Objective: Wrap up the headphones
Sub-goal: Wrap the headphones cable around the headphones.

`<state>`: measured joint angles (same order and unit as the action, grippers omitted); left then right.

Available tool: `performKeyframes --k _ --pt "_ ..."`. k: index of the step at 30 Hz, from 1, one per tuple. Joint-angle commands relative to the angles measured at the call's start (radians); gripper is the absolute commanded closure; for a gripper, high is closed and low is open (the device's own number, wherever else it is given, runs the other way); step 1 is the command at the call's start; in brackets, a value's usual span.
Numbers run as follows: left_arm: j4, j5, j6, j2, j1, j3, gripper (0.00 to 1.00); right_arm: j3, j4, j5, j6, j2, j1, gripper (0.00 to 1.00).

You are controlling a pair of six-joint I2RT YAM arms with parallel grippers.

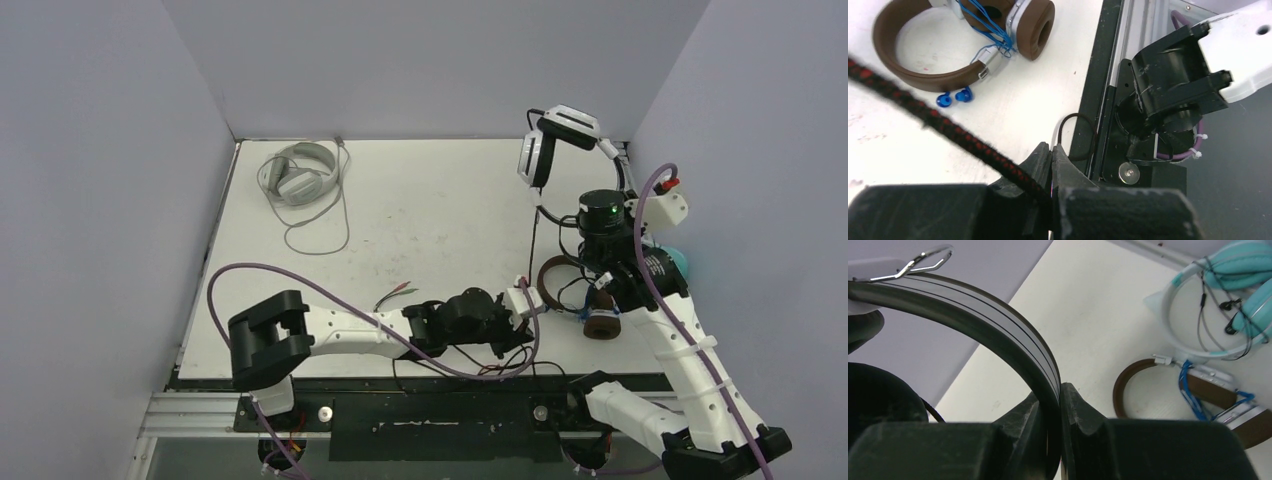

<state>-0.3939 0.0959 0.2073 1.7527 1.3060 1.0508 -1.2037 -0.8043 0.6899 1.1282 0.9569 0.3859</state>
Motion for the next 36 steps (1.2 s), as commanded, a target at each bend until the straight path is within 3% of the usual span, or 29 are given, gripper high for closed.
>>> performKeyframes --k 1,6,12,21,30,33,36 --pt "0.13 -0.066 -0.068 -0.14 0.005 -0.016 1.0 -0.055 0.138 0.16 -0.15 0.022 -0.002 1.0" --pt "0.26 -0.082 -0.126 -0.216 0.046 -0.009 1.0 -0.018 0.126 0.221 -0.2 0.055 -0.002 1.0" --pt "0.465 -0.243 -0.199 -0.306 0.082 0.037 1.0 0.022 0.142 0.24 -0.261 0.088 -0.004 1.0" --pt "0.53 -0.141 -0.186 -0.404 0.099 0.054 1.0 0.035 0.085 0.236 -0.167 0.152 -0.017 1.0" --pt "0.536 -0.286 -0.173 -0.43 0.078 0.02 1.0 0.035 0.215 -0.087 -0.38 0.102 -0.041 1.0" --pt "0.502 -0.273 -0.112 -0.46 -0.011 -0.032 1.0 0.034 0.276 -0.228 -0.47 0.042 -0.051 1.0" --pt "0.431 -0.132 -0.021 -0.497 -0.165 -0.12 1.0 0.009 0.296 -0.354 -0.528 -0.011 -0.055 1.0"
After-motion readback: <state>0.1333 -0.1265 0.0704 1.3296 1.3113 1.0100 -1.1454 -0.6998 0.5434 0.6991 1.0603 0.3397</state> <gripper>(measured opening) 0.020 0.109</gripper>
